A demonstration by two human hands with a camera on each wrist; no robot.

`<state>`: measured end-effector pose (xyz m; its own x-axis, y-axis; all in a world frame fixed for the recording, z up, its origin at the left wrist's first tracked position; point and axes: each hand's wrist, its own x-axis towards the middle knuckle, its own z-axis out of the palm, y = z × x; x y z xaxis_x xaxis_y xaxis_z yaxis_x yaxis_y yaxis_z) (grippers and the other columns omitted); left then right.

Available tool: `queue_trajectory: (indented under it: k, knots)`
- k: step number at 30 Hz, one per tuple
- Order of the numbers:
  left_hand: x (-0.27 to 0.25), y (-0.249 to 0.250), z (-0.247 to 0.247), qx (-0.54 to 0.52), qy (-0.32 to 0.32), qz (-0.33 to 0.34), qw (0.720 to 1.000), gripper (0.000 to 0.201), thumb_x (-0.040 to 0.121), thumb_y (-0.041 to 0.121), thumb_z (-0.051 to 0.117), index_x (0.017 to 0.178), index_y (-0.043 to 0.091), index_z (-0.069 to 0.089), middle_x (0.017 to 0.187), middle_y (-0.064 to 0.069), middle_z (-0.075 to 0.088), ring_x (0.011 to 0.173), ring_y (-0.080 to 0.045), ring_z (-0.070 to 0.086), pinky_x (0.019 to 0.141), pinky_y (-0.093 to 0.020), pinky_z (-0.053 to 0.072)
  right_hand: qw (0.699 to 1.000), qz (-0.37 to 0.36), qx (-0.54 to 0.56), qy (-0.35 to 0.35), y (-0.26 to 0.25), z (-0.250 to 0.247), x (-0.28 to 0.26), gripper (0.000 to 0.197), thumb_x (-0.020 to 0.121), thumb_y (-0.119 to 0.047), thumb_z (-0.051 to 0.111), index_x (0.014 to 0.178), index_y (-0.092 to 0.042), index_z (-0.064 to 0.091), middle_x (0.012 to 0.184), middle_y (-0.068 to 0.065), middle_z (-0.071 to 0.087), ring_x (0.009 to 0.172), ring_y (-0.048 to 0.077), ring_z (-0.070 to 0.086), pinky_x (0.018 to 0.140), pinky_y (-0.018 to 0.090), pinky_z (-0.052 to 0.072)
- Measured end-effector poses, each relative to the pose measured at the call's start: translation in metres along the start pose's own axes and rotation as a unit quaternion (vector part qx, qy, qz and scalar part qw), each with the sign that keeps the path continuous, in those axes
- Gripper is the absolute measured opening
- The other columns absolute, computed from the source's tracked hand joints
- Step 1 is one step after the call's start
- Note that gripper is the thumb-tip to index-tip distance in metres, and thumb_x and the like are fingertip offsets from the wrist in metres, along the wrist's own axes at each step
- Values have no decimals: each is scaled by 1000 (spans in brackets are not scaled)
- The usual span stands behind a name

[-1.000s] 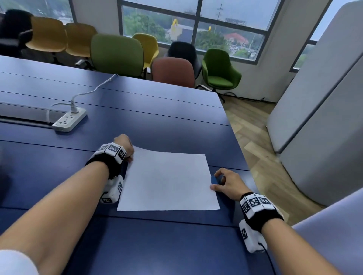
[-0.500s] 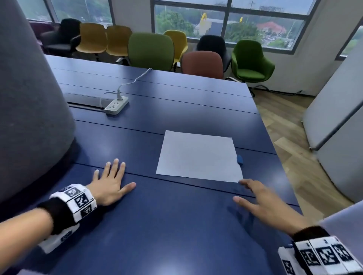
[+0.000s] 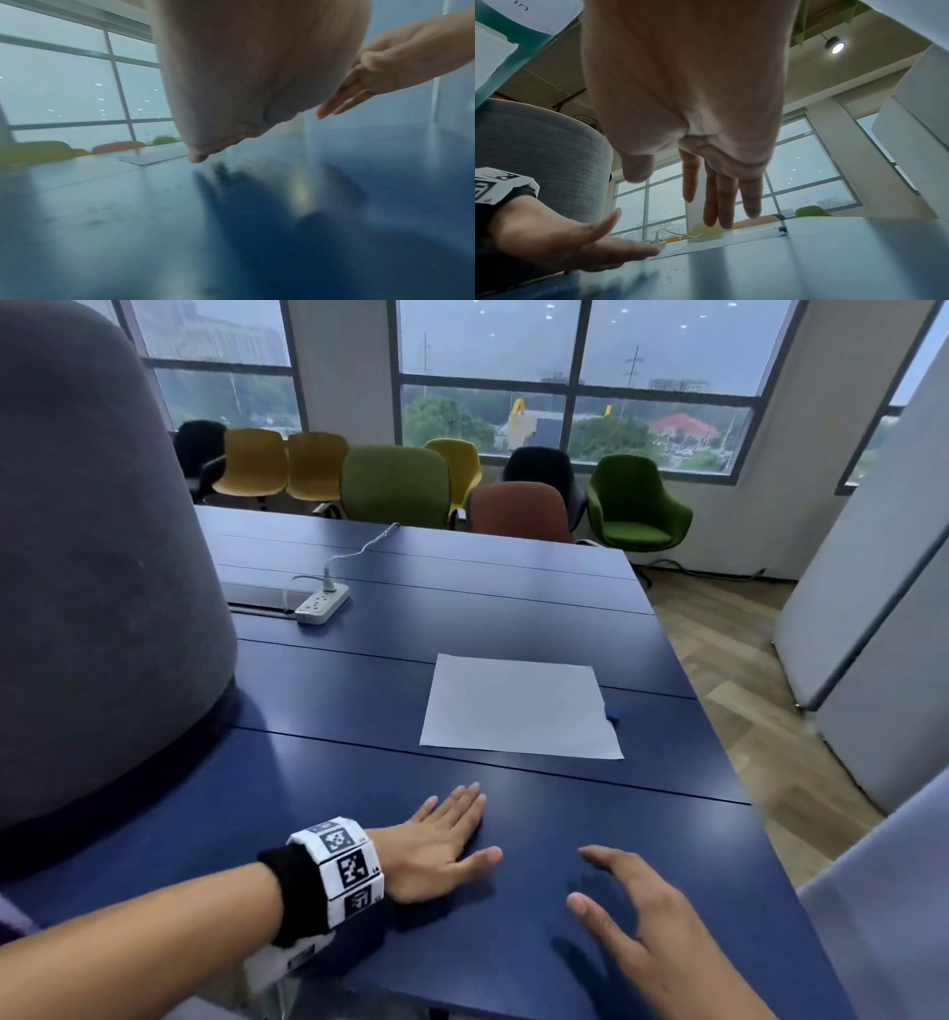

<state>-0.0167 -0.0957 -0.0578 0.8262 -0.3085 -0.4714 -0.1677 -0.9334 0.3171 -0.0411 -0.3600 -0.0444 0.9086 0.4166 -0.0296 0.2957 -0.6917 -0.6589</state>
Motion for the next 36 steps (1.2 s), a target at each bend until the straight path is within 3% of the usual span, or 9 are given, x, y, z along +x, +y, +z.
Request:
queue_trajectory:
  k: [5,7,11,16,20,24,27,31,36]
  knots:
    - [5,-44,-26,24,43,-165,985,158,24,97,-28,152,5,-17,159,-11,-27,147,-21,-24,120,-38,-12,989,92,-106,42,33,14,-5,136,37,-98,-19,143,-31,31,153,-14,20,148,10,8,119,33,10]
    - [9,-36,-15,44,42,-159,985,152,31,98,-24,151,4,-20,157,-13,-29,145,-23,-27,119,-39,-14,977,143,-155,22,44,26,-1,146,33,-92,-33,151,-23,20,161,-3,2,149,18,-6,119,37,0]
    - [16,20,18,69,3,-37,997,122,65,92,-8,150,6,-22,156,-10,-33,141,-20,-34,118,-43,-17,972,160,-173,6,44,41,-5,120,71,-85,-16,140,-11,48,156,6,18,145,23,14,114,39,5]
    - [16,53,10,0,-10,41,999,91,93,72,12,153,11,-17,160,-4,-27,144,-10,-28,121,-39,-12,978,128,-136,98,51,47,-8,136,45,-90,-30,152,-22,18,161,-9,3,144,1,-12,115,24,-15]
    - [-27,-12,2,-47,104,-141,983,114,70,85,-2,152,7,-19,158,-7,-30,145,-17,-28,119,-38,-13,982,98,-79,143,53,55,-13,123,61,-92,-13,148,-19,33,159,-9,20,146,2,1,118,21,-7]
    - [-84,-64,44,-75,173,-376,907,111,71,76,-3,153,2,-11,161,-14,-21,148,-25,-21,120,-48,-8,978,92,-77,173,49,62,-10,116,68,-89,-6,141,-15,46,153,-6,36,145,5,16,118,22,3]
    - [-88,-51,64,-82,190,-425,881,116,70,79,-13,154,0,-4,163,-16,-11,150,-27,-13,120,-51,-5,977,99,-69,176,48,61,-10,118,66,-90,-7,141,-17,46,153,-7,35,147,8,16,119,25,5]
    - [-35,1,64,-81,193,-371,905,136,50,83,-39,153,-1,-8,161,-20,-14,149,-31,-15,114,-53,-16,976,86,-47,193,49,64,-11,120,65,-91,-4,137,-13,51,151,-2,40,144,9,19,119,29,9]
    - [19,88,66,-101,219,-102,965,115,76,86,-7,154,2,-5,162,-13,-16,145,-19,-25,110,-35,-27,969,51,-29,239,55,70,-8,106,80,-84,10,122,-2,62,134,11,59,134,17,38,115,24,12]
